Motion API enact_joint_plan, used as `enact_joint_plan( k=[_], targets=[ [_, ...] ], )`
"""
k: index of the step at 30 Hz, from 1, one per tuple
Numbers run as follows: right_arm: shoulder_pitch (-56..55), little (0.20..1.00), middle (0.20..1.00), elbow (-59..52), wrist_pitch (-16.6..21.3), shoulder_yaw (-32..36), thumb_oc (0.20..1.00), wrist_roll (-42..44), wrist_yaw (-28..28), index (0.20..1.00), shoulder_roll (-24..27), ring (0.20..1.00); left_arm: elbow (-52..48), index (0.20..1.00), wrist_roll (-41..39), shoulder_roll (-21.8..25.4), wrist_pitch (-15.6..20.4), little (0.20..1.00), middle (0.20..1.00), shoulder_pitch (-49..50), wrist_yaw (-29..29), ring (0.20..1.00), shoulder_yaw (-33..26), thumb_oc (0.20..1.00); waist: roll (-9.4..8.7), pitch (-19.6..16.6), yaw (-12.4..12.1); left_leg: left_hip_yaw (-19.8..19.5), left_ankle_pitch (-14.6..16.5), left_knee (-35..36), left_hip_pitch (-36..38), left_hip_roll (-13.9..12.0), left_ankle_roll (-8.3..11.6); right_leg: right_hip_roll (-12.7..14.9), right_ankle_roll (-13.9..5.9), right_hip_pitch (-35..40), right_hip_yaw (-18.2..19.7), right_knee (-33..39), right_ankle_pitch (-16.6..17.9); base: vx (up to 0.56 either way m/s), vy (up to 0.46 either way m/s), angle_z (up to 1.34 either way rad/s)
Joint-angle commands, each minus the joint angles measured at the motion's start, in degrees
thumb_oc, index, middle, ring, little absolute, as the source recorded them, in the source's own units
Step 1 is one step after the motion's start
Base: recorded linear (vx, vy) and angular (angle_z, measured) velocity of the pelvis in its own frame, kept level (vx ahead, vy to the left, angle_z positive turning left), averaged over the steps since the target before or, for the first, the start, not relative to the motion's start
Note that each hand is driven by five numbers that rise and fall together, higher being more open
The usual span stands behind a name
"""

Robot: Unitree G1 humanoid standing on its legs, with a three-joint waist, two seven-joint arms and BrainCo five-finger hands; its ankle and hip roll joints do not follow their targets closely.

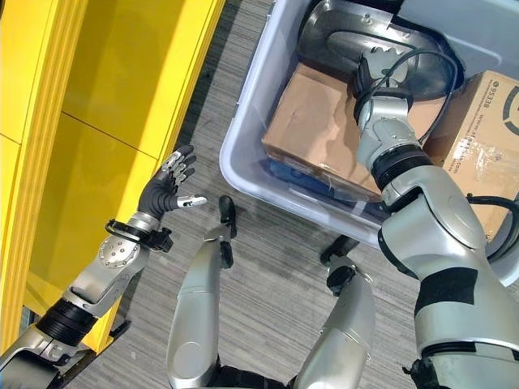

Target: Move parts from the plastic box to the shelf.

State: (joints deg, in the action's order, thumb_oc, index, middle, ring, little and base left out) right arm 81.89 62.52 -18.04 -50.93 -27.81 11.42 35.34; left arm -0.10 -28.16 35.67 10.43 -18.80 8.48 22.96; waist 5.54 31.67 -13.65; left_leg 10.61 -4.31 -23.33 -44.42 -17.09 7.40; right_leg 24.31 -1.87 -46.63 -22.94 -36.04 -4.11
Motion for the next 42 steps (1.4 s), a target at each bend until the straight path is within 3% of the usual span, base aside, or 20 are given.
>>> enact_joint_plan(
  k=[1,7,14,27,35,40,42],
  targets=[
    [-0.33,0.2,0.2,0.26,1.83,-4.54,0.2,-4.36,-1.48,0.2,1.05,0.2,-4.51,1.0,-2.45,0.24,3.72,1.0,1.0,1.18,-1.63,1.0,0.38,1.0,3.01,-1.87,-1.71,2.23,4.69,-0.96,-1.84,1.42,-1.07,-1.04,-3.61,0.08,-2.7,-7.65,-7.03,0.0,0.0,0.0],
    [-0.01,0.2,0.2,-0.13,2.87,-6.44,0.2,-6.01,1.0,0.2,1.42,0.2,-4.14,1.0,-2.31,0.42,5.29,1.0,1.0,1.6,-1.77,1.0,0.48,1.0,2.68,-1.87,-1.56,2.52,3.99,0.76,0.24,1.27,-0.96,-1.64,-4.02,2.01,-2.38,-5.02,-5.94,0.0,0.0,0.0],
    [-0.4,0.2,0.2,-2.32,5.61,-6.84,0.2,-8.44,7.86,0.2,2.03,0.2,-4.16,1.0,-1.49,0.92,6.2,1.0,1.0,2.41,-2.02,1.0,0.31,1.0,1.86,-1.87,-0.97,3.12,3.43,3.05,4.31,1.13,-0.88,-2.69,-4.74,5.48,-1.88,-1.26,-4.38,-0.02,-0.017,-0.05],
    [-2.46,0.2,0.2,-10.01,10.82,-4.51,0.2,-8.5,16.97,0.2,6.85,0.2,-5.28,1.0,-0.46,2.13,7.67,1.0,1.0,4.25,-1.3,1.0,0.28,1.0,-0.27,-1.87,1.22,4.9,4.01,5.49,13.98,1.09,-1.13,-4.76,-5.57,13.74,0.22,4.18,-3.24,-0.02,-0.018,-0.09],
    [-4.37,0.2,0.2,-20.63,16.94,-2.62,0.2,-9.45,16.74,0.2,15.28,0.2,-7.3,1.0,-1.24,2.34,6.33,1.0,1.0,6.48,-0.19,1.0,-0.88,1.0,-2.18,-1.87,3.39,7.1,3.99,8.28,22.75,1.07,-0.84,-5.68,-6.3,21.12,1.02,7.96,-3.01,-0.02,-0.001,-0.09],
    [-6.21,0.2,0.2,-29.92,22.33,-2.52,0.2,-12.06,13.94,0.2,22.63,0.2,-7.44,1.0,-2.14,2.57,6.3,1.0,1.0,7.84,0.05,1.0,-1.38,1.0,-3.34,-1.87,5.16,8.69,3.89,9.76,28.62,0.59,-0.55,-5.95,-6.64,26.3,0.98,10.48,-2.63,-0.01,0.003,-0.13],
    [-8.23,0.2,0.2,-35.26,26.5,-2.86,0.2,-14.02,13.42,0.2,27.69,0.2,-7.18,1.0,-2.69,2.81,7.04,1.0,1.0,9.15,-0.21,1.0,-1.73,1.0,-3.93,-1.87,6.55,9.88,3.63,11.27,32.98,0.18,-0.33,-6.4,-6.66,30.5,0.97,12.91,-2.26,0.01,0.004,-0.12]
  ],
)
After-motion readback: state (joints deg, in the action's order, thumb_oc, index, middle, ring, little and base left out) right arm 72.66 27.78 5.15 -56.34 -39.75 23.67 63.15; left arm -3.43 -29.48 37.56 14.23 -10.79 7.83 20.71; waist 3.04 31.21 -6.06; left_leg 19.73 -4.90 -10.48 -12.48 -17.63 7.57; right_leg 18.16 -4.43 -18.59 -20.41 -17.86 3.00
